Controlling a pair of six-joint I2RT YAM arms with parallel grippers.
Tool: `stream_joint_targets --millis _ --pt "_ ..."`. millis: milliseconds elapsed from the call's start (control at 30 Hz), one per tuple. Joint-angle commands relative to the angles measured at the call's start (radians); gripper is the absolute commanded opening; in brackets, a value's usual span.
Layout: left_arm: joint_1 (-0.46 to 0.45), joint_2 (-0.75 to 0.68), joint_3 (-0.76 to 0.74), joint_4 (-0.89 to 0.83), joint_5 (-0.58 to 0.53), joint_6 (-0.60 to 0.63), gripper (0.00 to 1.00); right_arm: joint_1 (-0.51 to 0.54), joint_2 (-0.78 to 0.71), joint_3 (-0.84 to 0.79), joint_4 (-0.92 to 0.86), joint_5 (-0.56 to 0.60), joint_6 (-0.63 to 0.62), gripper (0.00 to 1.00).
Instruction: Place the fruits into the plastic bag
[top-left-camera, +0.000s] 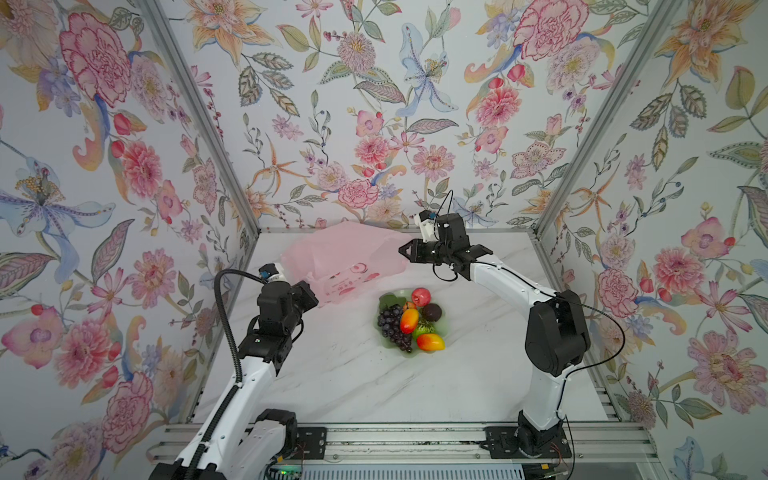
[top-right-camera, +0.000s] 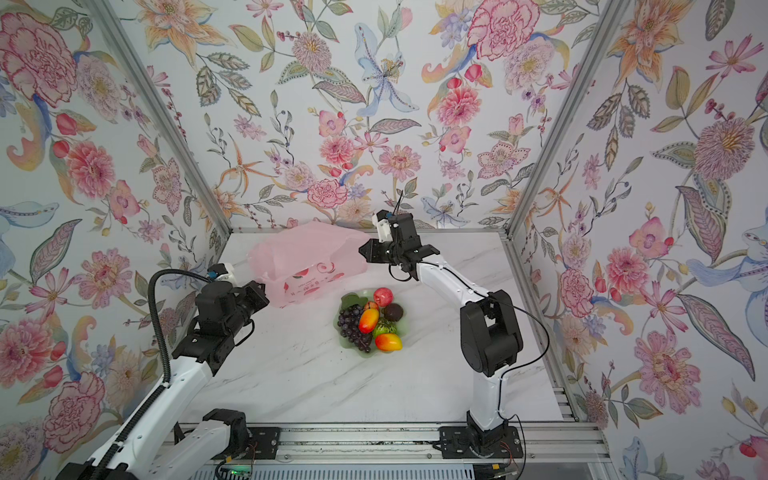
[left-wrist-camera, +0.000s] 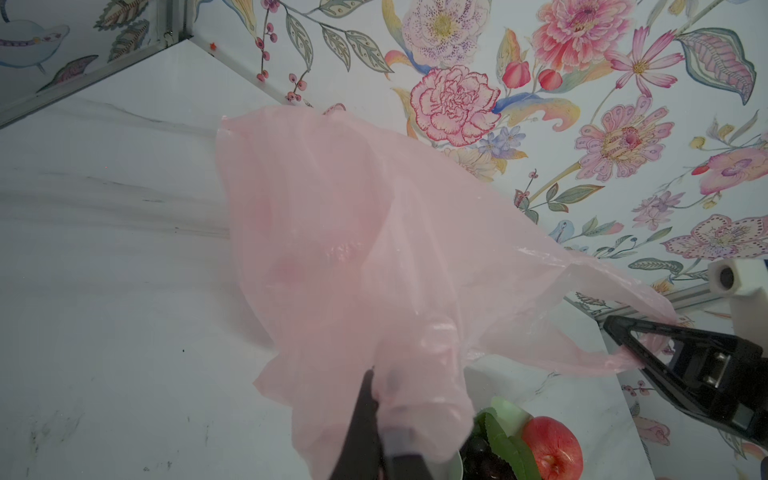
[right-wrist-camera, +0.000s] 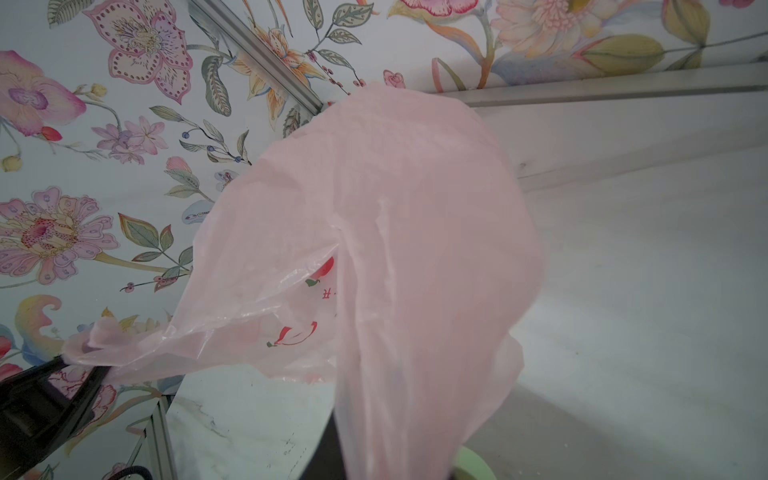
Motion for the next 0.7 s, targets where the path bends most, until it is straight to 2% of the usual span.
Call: stream_joint_targets --millis 0,133,233,300,367,433,467,567,667 --pt "0.002 -0.008 -0.013 0.058 0.055 -0.017 0.00 -0.047 0.022 0.034 -0.103 -0.019 -0.037 0.34" --pt "-0.016 0.016 -0.057 0.179 0.108 -0.115 0.00 -0.092 0.020 0.093 -0.192 -0.051 -0.046 0.56" --pt "-0.054 0.039 -0.056 0.216 0.107 -0.149 0.00 -0.110 -0.010 0.135 -0.347 -0.051 -0.076 0.70" --pt "-0.071 0.053 -0.056 0.243 0.098 -0.153 0.00 -0.120 -0.041 0.140 -0.474 -0.032 -0.084 0.76" --pt "-0.078 0.074 -0.051 0.256 0.112 -0.158 0.00 -0.125 -0.105 0.097 -0.564 -0.005 -0.084 0.80" --pt "-0.079 0.092 -0.050 0.262 0.127 -0.169 0.00 -0.130 -0.180 0.030 -0.610 0.010 -0.078 0.91" --pt "-0.083 0.095 -0.056 0.275 0.133 -0.178 0.00 -0.135 -0.217 -0.001 -0.632 0.023 -0.072 0.99" --pt "-0.097 0.093 -0.076 0.303 0.128 -0.203 0.00 -0.163 -0.288 -0.033 -0.721 0.018 -0.070 0.99" --pt "-0.107 0.093 -0.093 0.318 0.133 -0.224 0.00 -0.186 -0.317 0.012 -0.841 0.002 -0.101 0.99"
